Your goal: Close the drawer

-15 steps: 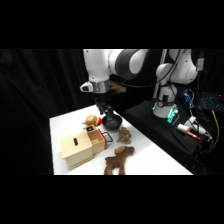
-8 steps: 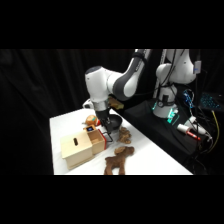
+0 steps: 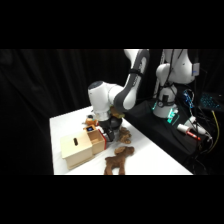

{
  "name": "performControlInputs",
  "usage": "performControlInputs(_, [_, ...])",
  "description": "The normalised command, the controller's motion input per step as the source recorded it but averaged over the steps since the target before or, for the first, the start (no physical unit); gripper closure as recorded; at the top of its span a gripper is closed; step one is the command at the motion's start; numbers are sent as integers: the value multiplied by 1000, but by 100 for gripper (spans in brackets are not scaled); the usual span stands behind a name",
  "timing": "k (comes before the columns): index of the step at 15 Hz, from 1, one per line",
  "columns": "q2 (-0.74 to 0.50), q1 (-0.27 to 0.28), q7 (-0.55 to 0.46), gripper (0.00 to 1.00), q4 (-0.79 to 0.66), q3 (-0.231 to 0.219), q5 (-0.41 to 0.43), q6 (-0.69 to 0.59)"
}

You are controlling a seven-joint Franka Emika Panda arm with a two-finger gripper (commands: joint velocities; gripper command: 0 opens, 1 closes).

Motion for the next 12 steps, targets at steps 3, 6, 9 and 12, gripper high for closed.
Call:
performControlInputs(3, [221,-79,-55,0,162,104,112,313])
performControlInputs(6, [223,-58,-15,0,213,65,55,226])
performControlInputs(9, [170,-30,18,0,212,28,9,195])
performControlInputs(12, [78,-4,31,0,227,6,-28,114])
